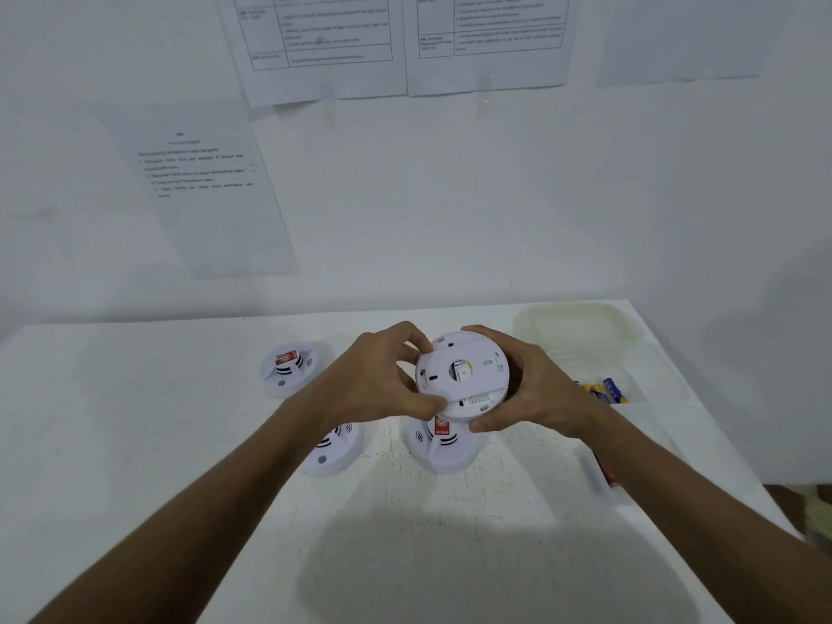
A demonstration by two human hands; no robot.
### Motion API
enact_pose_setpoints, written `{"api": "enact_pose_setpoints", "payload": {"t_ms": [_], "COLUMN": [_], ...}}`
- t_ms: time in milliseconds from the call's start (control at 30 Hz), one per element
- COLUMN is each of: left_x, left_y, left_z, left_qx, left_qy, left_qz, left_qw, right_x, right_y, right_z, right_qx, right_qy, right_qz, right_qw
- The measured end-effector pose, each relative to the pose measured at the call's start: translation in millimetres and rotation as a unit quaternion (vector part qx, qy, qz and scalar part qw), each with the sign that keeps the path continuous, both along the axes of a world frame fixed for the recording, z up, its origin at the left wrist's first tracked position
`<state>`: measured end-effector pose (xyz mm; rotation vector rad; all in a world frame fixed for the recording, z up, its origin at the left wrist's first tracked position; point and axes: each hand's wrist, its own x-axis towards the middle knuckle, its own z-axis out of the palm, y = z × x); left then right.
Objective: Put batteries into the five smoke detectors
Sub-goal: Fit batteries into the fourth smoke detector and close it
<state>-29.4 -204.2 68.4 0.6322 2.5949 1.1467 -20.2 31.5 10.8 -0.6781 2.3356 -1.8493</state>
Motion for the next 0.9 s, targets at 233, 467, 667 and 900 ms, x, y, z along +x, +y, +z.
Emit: {"api": "enact_pose_setpoints", "payload": {"t_ms": [233, 467, 667, 900], "left_x": [2, 4, 5, 2], "left_y": [7, 10, 2, 3], "left_z": [-7, -18, -19, -19], "left_qx": [-0.042, 0.028, 0.149, 0.126], "left_qy": [0.065, 0.047, -0.071, -0.078], "left_qz": [0.010, 0.044, 0.027, 0.023], "left_qw": [0.997, 0.998, 0.986, 0.989], "right_x": [3, 5, 4, 1], "right_y": [-14, -18, -11, -9], "right_z": [-4, -5, -6, -13], "right_qx": [0.010, -0.014, -0.014, -0.013], "right_qy": [0.014, 0.072, 0.047, 0.042], "right_qz": [-0.035, -0.085, -0.082, -0.085], "right_qw": [0.999, 0.994, 0.995, 0.995]}}
